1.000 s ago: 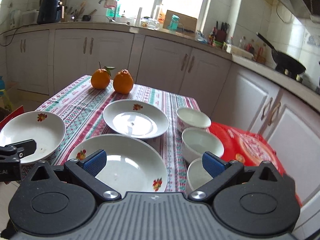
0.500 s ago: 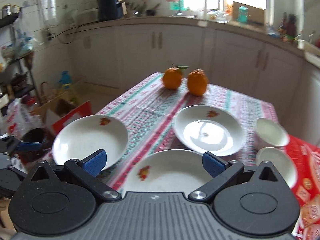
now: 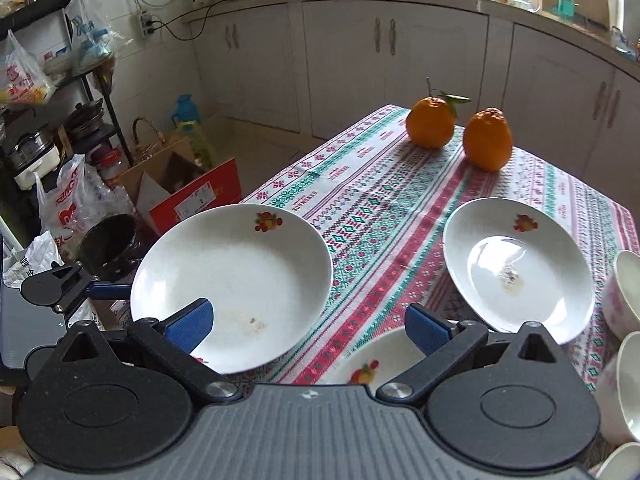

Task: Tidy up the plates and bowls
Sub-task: 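Move the right gripper to the rim of the large white plate and close, then lift the gripped white plate off the tablecloth with the right gripper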

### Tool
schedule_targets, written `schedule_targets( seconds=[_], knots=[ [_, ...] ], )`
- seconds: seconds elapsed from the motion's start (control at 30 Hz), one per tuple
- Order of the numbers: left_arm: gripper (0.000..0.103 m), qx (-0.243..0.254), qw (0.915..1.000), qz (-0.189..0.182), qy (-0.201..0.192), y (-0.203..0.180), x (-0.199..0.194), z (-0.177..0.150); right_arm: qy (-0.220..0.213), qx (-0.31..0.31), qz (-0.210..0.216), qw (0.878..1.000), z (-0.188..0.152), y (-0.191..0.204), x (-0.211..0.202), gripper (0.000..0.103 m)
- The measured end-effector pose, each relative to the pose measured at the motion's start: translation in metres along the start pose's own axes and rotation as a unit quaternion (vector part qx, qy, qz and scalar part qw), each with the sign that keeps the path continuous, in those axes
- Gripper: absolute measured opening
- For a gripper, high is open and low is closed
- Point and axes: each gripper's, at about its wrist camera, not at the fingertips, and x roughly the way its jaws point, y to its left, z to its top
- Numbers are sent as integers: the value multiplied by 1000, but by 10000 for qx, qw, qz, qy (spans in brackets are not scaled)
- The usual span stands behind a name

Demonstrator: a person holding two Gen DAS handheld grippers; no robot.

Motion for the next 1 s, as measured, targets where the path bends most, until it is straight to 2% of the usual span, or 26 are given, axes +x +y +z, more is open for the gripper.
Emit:
schedule_targets(
  seconds=[0.1, 0.37, 0.6, 0.9, 1.0],
  knots=[
    [102, -64, 9999, -104, -29, 6, 2, 0, 101, -34, 114, 9999, 7, -1, 14, 103],
    [103, 193, 9992, -336, -43, 12, 3, 2, 409, 22, 235, 9989, 23, -12, 51, 103],
    [103, 216, 9986, -367, -323, 12, 0, -6, 704, -89, 780, 9944, 36, -12, 80, 103],
    [103, 346, 9973, -545, -337, 16, -1, -6, 1057, -412, 1184, 9865, 44, -5, 111, 103],
    [103, 382, 9970, -588, -333, 16, 0, -5, 1127, -333, 1313, 9844, 46, -8, 116, 103]
  ],
)
